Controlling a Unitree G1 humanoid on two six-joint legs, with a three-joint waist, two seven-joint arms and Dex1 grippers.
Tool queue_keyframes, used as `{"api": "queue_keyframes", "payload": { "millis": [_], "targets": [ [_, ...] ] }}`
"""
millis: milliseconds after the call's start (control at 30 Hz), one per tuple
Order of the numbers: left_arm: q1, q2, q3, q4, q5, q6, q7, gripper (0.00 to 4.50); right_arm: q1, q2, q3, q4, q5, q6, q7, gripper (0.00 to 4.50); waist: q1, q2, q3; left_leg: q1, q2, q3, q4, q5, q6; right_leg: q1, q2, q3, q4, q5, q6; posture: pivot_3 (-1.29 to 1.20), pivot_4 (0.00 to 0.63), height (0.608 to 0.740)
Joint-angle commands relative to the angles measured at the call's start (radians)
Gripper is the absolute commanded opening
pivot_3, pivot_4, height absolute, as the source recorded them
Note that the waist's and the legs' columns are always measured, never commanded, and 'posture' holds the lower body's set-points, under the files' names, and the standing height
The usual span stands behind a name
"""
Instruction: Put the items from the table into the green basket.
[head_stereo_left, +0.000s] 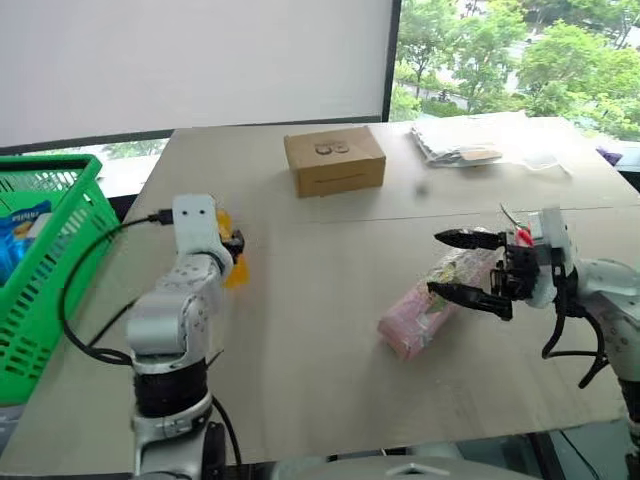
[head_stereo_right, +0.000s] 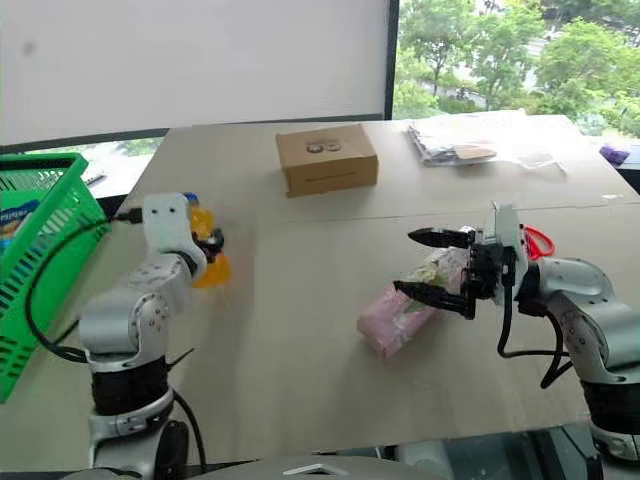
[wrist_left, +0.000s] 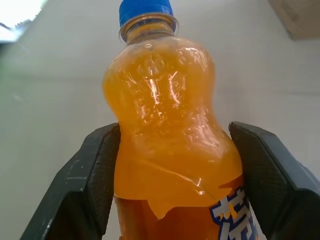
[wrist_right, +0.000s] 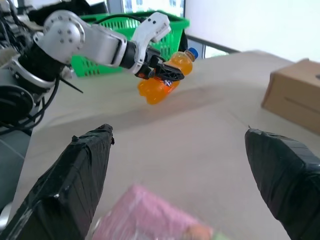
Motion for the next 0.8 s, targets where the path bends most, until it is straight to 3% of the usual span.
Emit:
{"api": "queue_keyframes", "payload": {
  "millis": [33,133,433,567,800],
  "targets": [
    [-0.094,0.098,0.042,-0.002,0.061,-0.12,-0.027,2.95,-0.069,0.036,0.007,-0.023,0.05,0.023,-0.037,4.5,0.025,0.0,0.0,-0.002,-0.002,-0.002,0.0,-0.001,0.001,-0.001,-0.002,0.0,-0.001,0.0,0.0,0.12,0.0,0.724],
    [-0.146,0.177,0.056,0.019,0.094,-0.168,-0.05,2.95,-0.143,0.089,0.023,-0.022,0.077,0.04,-0.075,4.5,0.039,0.0,0.0,-0.011,-0.002,-0.003,0.001,-0.001,0.001,-0.008,-0.003,-0.002,-0.002,0.0,0.0,0.13,0.0,0.724],
    [-0.163,0.369,0.205,0.141,0.191,-0.244,-0.054,2.95,-0.272,0.156,0.033,-0.025,0.126,0.083,-0.141,4.5,0.053,-0.002,-0.001,-0.01,-0.002,-0.003,0.002,-0.001,0.001,-0.008,-0.003,-0.003,0.002,0.001,-0.001,0.16,0.0,0.724],
    [-0.131,0.446,0.312,0.292,0.201,-0.374,-0.075,2.95,-0.283,0.168,0.035,-0.021,0.134,0.083,-0.153,4.5,0.057,-0.004,-0.002,-0.009,-0.002,-0.004,0.002,-0.001,0.001,-0.008,-0.002,-0.004,0.004,0.001,-0.002,0.18,0.0,0.724],
    [-0.131,0.528,0.357,0.547,0.203,-0.56,-0.095,2.95,-0.285,0.176,0.046,-0.012,0.104,0.062,-0.16,4.5,0.077,-0.018,-0.011,-0.009,-0.002,-0.006,0.003,0.0,0.001,-0.008,-0.003,-0.007,0.005,0.003,-0.004,0.18,0.0,0.724]
  ]
}}
